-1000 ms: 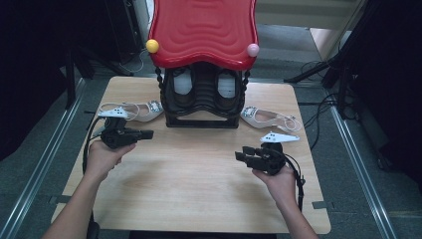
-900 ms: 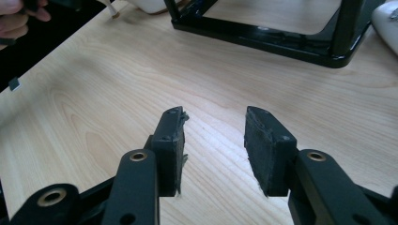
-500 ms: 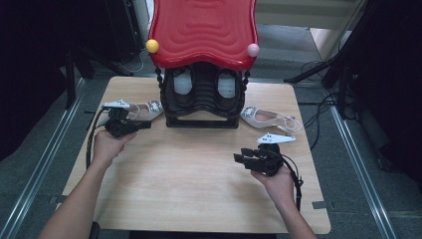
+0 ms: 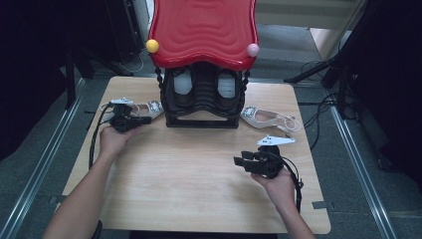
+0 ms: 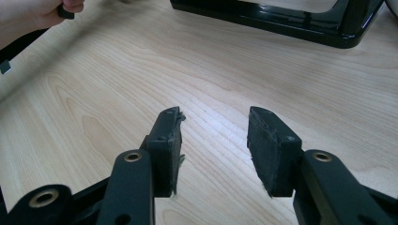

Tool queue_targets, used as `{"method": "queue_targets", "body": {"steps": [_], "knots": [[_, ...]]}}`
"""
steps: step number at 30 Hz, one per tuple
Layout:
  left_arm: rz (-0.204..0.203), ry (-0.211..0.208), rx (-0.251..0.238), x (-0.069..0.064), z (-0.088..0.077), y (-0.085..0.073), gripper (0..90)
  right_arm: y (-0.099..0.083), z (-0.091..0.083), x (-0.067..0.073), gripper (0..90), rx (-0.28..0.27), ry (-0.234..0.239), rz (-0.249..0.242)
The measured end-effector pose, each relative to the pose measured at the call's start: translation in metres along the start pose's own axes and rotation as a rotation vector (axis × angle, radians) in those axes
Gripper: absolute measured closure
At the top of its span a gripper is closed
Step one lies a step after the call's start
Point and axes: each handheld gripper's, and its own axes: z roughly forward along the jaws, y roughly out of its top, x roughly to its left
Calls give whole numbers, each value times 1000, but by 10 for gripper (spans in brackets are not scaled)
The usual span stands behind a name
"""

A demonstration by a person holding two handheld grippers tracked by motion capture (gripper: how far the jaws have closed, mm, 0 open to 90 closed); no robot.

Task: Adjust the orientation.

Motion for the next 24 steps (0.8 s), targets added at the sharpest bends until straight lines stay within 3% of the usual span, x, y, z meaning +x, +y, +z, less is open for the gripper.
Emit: {"method": "queue_targets", "body": {"steps": [4,9,14,20,24], "knots": [[-22,16,3,4,6,0,900,-1,-2,1,562,-6,-3,1],[-20,56,-11,5,13,1,900,-3,-4,0,562,-10,-11,9],[16,93,1,1,18,6,900,-5,-6,1,560,-14,-25,6],[1,131,-21,-1,27,13,900,-7,-8,1,560,-13,-37,6],[-20,121,-36,0,28,13,900,-8,-8,0,560,-10,-42,10]]}}
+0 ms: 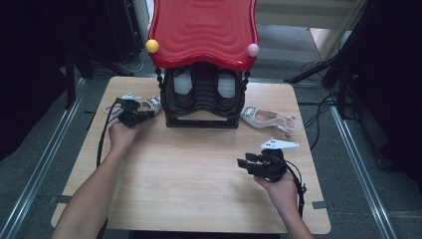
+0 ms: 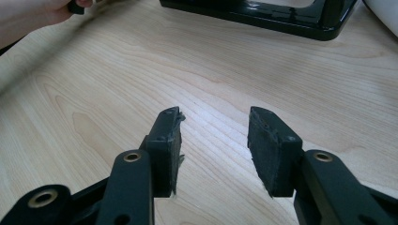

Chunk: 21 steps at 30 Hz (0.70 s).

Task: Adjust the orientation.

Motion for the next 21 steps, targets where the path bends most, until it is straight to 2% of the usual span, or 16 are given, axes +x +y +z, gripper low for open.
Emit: {"method": "queue_targets", "body": {"steps": [5,10,13,15,21], "knots": [[-20,-57,5,-2,-7,2,894,0,-1,-1,562,-4,1,-3],[-9,-125,18,-6,-25,4,887,1,-2,-2,560,-7,10,7],[-9,-148,30,-6,-39,2,885,3,-2,-5,560,-13,17,6],[-19,-165,21,-5,-48,0,883,4,-2,-5,555,-13,22,12],[-31,-174,17,0,-71,-6,900,9,1,-9,547,-12,28,5]]}}
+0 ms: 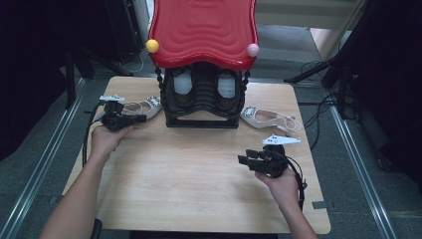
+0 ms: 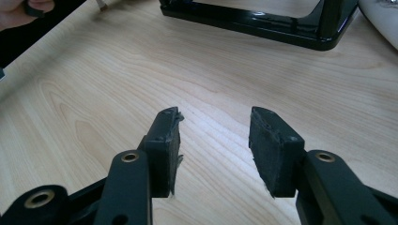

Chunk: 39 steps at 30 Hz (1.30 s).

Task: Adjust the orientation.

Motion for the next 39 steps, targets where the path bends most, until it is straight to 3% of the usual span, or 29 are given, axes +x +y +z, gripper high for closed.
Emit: {"method": "queue_targets", "body": {"steps": [7,17,21,26,30,33,36,39], "knots": [[-10,-3,-12,5,-22,-8,900,6,5,-2,544,6,12,-5],[-41,47,-44,21,-53,-22,900,11,13,-1,538,21,23,-21],[-46,71,-31,29,-60,-29,900,12,15,0,538,27,28,-27],[-85,89,-34,43,-71,-40,900,13,16,0,536,32,26,-26],[-87,111,-24,52,-76,-45,900,13,16,-1,535,29,28,-28],[-75,108,-45,57,-78,-48,900,12,16,-1,533,31,24,-20],[-98,106,-63,62,-80,-53,900,12,16,-1,531,33,24,-20],[-107,125,-51,64,-82,-54,900,12,16,-1,530,31,24,-19]]}}
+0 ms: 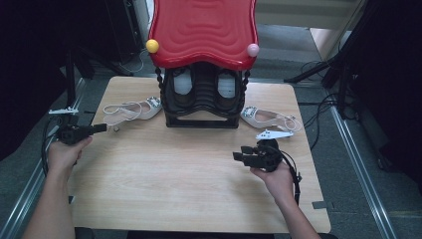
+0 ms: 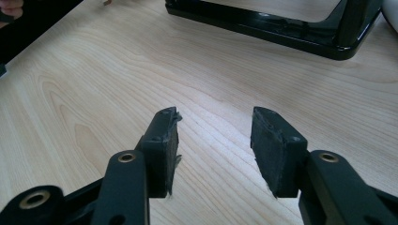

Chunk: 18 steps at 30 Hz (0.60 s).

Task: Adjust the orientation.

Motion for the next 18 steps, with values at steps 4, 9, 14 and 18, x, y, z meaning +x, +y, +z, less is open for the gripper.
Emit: {"method": "queue_targets", "body": {"steps": [4,9,14,18], "knots": [[-11,37,21,5,7,-2,900,-1,-1,-1,530,1,-4,2],[-17,79,38,14,25,-5,900,-2,0,0,529,3,-4,4],[-24,89,42,21,33,-4,900,-5,-1,0,529,7,-11,4],[-28,88,10,21,37,2,900,-8,-4,-1,529,6,-18,16]]}}
